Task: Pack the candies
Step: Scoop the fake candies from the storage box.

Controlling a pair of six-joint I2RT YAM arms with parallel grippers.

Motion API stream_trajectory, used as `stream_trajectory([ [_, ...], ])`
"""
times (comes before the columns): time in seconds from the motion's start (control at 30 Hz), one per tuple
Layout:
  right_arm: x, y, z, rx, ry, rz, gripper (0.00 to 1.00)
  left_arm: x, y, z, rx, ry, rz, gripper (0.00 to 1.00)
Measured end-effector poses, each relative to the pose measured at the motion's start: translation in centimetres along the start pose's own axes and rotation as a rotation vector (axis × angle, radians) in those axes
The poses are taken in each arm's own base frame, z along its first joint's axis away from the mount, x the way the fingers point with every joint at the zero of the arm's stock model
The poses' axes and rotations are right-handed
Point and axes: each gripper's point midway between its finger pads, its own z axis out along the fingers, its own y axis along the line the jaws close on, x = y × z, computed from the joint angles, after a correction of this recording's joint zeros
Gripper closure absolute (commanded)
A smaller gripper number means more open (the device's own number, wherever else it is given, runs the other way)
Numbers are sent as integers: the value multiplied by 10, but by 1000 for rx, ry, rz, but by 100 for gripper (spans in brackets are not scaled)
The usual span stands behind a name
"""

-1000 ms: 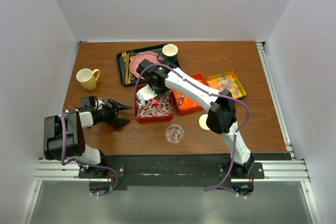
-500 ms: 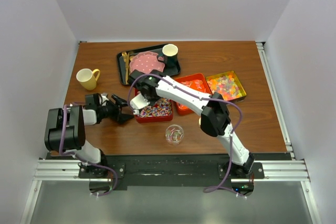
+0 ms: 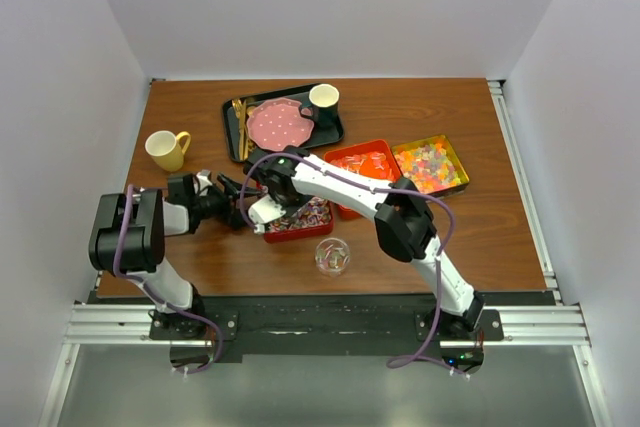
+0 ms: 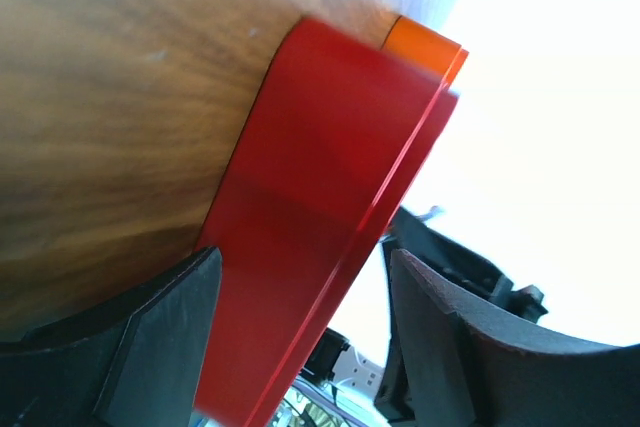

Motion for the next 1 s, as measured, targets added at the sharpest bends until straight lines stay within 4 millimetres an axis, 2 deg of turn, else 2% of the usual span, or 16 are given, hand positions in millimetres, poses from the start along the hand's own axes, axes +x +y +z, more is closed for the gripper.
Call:
stream_trajectory([
  [0.3, -30, 9, 27, -107, -142, 74, 100, -7, -6, 6, 14, 0, 4, 27],
  [0.57, -55, 21, 29, -158, -333, 140, 100, -11, -11, 8, 11, 2, -17, 27],
  [0.77, -71, 20, 26, -165, -496, 191, 100, -18, -15, 4, 2, 1, -54, 27],
  [1.0, -76, 23, 6, -128, -586, 204, 100, -52, -26, -15, 13, -57, -49, 26],
])
